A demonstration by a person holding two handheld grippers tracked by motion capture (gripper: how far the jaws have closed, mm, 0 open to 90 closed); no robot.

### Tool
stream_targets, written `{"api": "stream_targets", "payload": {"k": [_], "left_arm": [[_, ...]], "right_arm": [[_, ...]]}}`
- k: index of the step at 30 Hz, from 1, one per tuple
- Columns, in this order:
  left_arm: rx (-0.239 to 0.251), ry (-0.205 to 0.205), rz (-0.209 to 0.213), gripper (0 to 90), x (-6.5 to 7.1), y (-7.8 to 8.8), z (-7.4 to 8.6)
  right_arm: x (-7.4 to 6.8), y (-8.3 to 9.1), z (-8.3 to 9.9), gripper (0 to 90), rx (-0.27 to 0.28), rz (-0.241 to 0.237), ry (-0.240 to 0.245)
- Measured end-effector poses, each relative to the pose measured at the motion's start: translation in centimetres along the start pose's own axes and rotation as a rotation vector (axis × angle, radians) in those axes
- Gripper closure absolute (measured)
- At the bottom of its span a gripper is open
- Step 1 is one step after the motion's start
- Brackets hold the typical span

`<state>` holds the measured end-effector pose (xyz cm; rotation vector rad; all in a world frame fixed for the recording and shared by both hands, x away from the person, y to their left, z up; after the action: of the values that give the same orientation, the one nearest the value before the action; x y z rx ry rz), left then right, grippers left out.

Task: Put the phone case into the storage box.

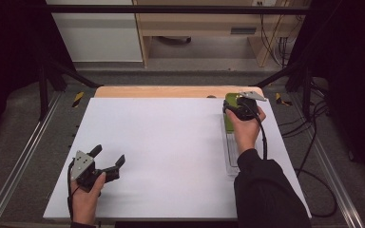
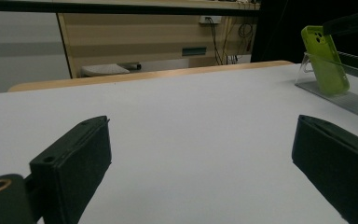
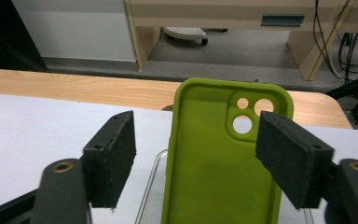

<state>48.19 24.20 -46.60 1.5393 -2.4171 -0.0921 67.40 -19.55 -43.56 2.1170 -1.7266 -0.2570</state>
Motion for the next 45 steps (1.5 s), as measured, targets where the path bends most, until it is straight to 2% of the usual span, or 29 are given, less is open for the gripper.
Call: {"api": "stream_targets", "payload": {"k": [8,14,24,35,45], "left_arm": [[0.0,-0.001,0.0,4.2,0.0,0.0,0.0],[0.0,0.0,0.0,4.3,0.0,0.0,0.0],[-0.003,-0.003,0.0,4.2,0.0,0.0,0.0],[-0.003,-0.005,0.0,4.2,0.0,0.0,0.0],[-0.004,-0.007,-0.002,4.2,0.0,0.0,0.0]], "right_arm": [[0.0,0.2,-0.3,18.8,0.009,0.015,-0.004],[-0.1,0.3,-0.4,15.7,0.009,0.004,-0.013],[-0.4,0.5,-0.7,5.3,0.026,-0.036,-0.034],[-0.7,1.2,-1.2,4.5,0.05,-0.071,-0.031],[-1.5,2.1,-1.7,4.5,0.06,-0.141,-0.032]]}}
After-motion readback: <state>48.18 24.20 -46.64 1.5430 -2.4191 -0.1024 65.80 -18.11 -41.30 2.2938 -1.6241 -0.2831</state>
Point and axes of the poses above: each handheld gripper's, and its own axes: y roughly backward along the jaws, z roughly out of its underside, x roughly to its right, the point moved 7 cm from there along -y, roughly forward along the jaws, and after that the axes turned 9 degrees about y, right-handed, at the moved point
